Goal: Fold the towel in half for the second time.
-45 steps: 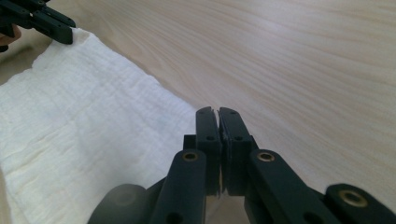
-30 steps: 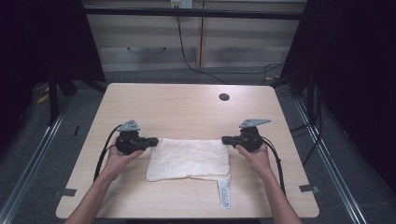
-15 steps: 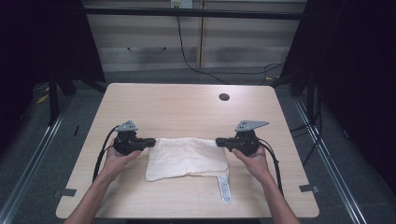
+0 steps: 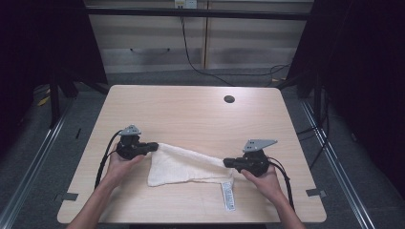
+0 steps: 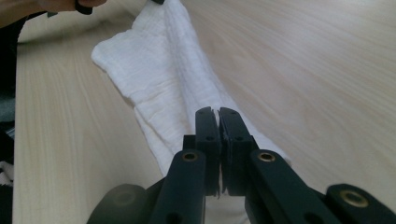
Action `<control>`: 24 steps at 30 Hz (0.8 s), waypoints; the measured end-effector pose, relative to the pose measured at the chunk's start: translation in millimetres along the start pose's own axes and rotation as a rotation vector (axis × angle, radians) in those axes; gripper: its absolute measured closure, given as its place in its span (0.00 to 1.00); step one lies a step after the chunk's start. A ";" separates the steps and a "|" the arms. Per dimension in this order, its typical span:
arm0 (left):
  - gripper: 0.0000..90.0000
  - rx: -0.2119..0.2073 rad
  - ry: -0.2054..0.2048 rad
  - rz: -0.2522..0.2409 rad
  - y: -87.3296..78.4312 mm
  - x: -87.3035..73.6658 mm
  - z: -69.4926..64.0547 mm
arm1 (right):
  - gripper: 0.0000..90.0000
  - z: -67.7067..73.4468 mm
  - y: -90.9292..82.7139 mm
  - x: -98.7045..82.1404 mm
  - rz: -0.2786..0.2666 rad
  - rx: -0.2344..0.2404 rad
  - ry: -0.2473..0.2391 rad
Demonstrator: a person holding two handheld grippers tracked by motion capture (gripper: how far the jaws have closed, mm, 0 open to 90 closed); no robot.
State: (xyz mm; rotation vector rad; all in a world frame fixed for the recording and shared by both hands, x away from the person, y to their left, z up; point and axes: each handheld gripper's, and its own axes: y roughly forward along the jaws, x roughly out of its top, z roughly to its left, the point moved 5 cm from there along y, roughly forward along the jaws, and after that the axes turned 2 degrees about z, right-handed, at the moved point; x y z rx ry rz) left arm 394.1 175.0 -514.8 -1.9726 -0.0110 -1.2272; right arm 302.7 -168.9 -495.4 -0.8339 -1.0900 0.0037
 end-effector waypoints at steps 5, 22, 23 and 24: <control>0.95 0.006 0.004 0.001 0.3 0.1 -0.9 | 0.97 13.5 5.7 -10.5 0.052 0.020 -0.014; 0.95 -0.008 0.037 -0.063 -6.7 17.1 -14.3 | 0.98 -2.2 29.2 -27.3 0.180 -0.047 0.056; 0.95 -0.007 0.035 -0.068 -6.8 19.3 -15.6 | 0.98 -5.5 28.9 -26.7 0.180 -0.052 0.064; 0.95 -0.012 0.040 -0.080 -6.8 22.8 -18.0 | 0.98 -7.5 28.8 -26.3 0.179 -0.055 0.074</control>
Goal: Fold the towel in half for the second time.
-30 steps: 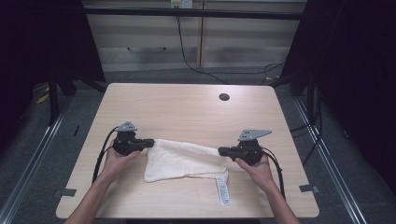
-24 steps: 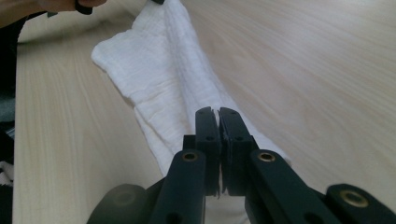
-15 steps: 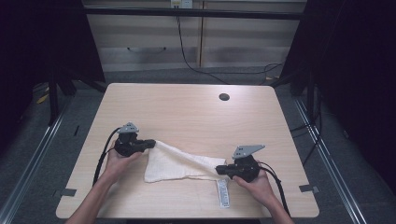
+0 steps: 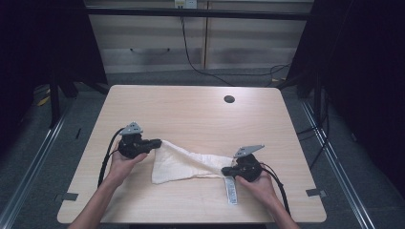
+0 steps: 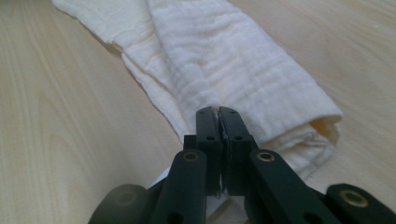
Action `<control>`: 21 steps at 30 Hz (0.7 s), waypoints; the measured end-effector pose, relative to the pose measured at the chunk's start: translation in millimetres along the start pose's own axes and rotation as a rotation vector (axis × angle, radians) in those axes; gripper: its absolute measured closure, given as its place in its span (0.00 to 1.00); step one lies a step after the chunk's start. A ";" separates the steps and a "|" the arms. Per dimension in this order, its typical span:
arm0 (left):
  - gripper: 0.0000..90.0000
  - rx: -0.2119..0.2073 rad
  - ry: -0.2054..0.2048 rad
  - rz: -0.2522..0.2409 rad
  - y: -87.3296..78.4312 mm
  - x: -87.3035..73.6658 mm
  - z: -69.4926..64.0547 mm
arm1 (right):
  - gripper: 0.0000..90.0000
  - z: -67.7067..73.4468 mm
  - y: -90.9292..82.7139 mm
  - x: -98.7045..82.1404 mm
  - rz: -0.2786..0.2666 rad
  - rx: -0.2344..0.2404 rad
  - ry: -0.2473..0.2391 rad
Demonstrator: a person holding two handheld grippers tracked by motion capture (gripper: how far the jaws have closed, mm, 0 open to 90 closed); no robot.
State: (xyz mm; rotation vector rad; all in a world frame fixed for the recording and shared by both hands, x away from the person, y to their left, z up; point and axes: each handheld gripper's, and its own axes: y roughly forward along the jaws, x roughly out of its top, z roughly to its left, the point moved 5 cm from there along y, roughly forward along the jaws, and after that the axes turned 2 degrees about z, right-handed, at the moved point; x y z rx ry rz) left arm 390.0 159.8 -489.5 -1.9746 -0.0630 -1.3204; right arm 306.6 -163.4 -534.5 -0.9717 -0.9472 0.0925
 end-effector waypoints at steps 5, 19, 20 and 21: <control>0.95 -0.011 0.030 -0.022 4.1 10.9 -8.8 | 0.98 -12.3 -0.8 3.4 -0.001 -0.040 -0.002; 0.95 -0.046 0.124 -0.037 -8.2 19.2 -39.2 | 0.98 -22.7 -2.0 2.4 -0.030 -0.055 0.041; 0.95 -0.052 0.132 -0.033 -9.2 17.8 -41.6 | 0.98 -22.7 -2.0 2.4 -0.029 -0.055 0.042; 0.95 -0.054 0.139 -0.030 -9.8 16.8 -42.8 | 0.98 -22.8 -1.9 2.3 -0.031 -0.054 0.041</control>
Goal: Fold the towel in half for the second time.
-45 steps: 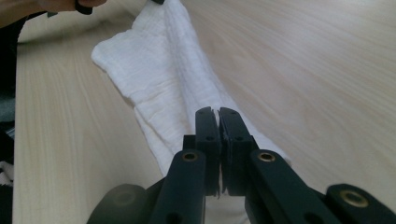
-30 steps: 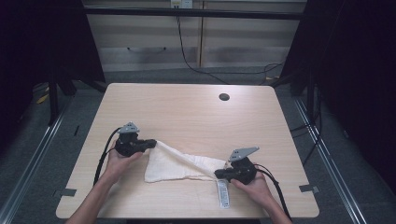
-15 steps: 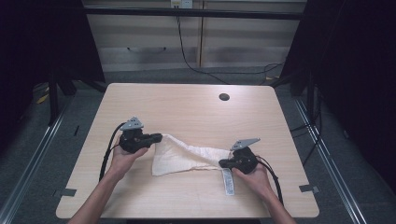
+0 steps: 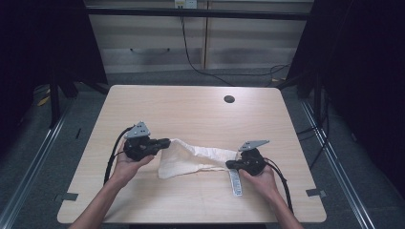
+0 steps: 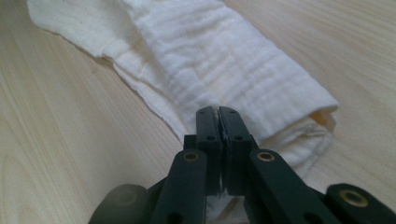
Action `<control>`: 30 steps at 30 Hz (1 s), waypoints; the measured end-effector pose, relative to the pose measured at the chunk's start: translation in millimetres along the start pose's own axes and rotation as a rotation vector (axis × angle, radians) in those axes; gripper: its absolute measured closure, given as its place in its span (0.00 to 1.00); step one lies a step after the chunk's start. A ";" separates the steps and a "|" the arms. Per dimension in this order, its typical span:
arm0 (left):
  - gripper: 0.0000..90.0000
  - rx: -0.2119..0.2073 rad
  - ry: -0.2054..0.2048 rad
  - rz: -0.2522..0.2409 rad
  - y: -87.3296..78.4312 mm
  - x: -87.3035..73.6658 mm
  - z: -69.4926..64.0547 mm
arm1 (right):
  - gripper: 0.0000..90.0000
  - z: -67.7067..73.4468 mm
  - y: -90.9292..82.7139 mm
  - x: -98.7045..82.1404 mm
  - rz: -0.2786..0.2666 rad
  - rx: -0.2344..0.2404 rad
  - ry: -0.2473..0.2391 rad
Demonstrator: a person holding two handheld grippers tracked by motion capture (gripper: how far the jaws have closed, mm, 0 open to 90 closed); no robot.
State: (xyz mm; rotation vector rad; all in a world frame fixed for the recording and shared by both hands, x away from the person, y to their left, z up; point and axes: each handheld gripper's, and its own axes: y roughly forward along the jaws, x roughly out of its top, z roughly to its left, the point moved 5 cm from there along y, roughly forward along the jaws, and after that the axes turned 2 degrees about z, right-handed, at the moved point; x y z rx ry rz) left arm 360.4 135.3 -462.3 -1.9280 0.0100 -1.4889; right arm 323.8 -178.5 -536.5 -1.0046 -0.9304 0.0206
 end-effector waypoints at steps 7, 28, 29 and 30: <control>0.94 -0.012 0.034 0.022 -2.1 -9.1 -12.6 | 0.98 -0.1 0.2 -0.5 -0.003 0.004 -0.007; 0.93 -0.083 0.102 0.191 12.4 -58.7 -49.2 | 0.98 0.5 0.7 0.6 0.003 -0.001 -0.015; 0.93 -0.080 0.108 0.199 13.2 -59.7 -51.1 | 0.98 0.8 0.8 0.7 0.001 -0.007 -0.022; 0.93 -0.078 0.114 0.209 13.9 -61.0 -51.8 | 0.98 1.1 0.8 0.7 0.003 -0.013 -0.024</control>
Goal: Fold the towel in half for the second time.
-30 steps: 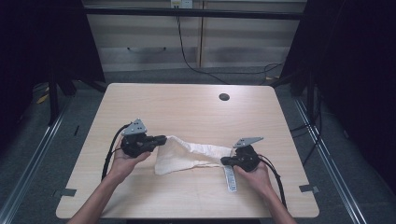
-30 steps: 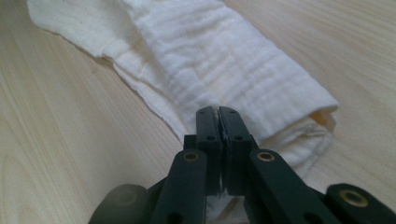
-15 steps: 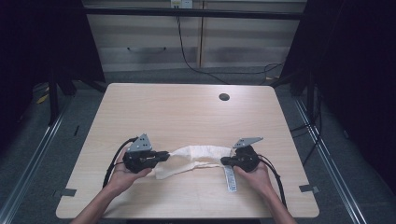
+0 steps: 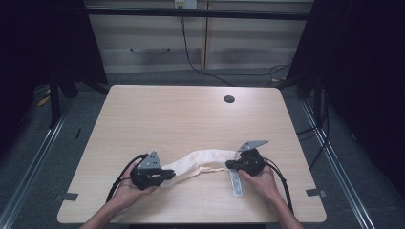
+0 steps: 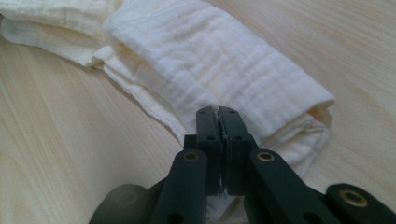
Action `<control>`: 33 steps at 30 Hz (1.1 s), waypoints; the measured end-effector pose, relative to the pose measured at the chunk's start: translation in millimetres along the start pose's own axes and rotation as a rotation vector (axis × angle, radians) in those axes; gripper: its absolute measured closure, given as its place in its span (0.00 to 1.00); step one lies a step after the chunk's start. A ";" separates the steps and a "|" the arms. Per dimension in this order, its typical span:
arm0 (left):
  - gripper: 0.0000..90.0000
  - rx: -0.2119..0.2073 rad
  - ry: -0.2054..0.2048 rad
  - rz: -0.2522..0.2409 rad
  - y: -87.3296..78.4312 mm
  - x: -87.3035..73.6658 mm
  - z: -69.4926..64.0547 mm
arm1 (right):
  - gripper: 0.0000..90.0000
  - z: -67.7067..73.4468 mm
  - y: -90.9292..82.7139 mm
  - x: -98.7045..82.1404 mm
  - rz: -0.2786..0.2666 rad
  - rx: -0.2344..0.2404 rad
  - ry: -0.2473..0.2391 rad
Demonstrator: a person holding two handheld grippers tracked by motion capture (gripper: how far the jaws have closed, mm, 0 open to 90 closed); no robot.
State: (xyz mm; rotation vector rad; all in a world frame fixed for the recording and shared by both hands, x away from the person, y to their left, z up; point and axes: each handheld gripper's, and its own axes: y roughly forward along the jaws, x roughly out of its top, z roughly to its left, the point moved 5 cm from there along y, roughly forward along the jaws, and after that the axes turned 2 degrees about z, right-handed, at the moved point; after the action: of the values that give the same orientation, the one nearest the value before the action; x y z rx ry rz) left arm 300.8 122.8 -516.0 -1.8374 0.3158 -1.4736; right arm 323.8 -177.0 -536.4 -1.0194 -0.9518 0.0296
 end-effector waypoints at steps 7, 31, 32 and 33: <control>0.93 -0.020 0.000 0.042 8.4 -14.4 -3.4 | 0.98 0.0 0.5 0.0 -0.009 0.004 -0.004; 0.95 0.066 -0.025 0.030 0.9 -23.5 20.7 | 0.98 -2.3 -28.0 -19.5 -0.009 -0.080 0.006; 0.95 0.074 -0.022 0.032 0.5 -23.7 21.5 | 0.98 -1.7 -28.2 -20.2 -0.015 -0.078 -0.002; 0.95 0.079 -0.026 0.027 0.7 -23.8 22.1 | 0.98 0.1 -28.0 -21.1 -0.017 -0.072 -0.006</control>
State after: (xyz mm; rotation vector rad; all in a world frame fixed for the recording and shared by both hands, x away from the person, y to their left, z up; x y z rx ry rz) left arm 313.9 145.4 -535.2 -1.7808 0.2653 -1.4230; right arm 299.8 -201.7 -529.8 -1.0783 -0.9728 -0.0160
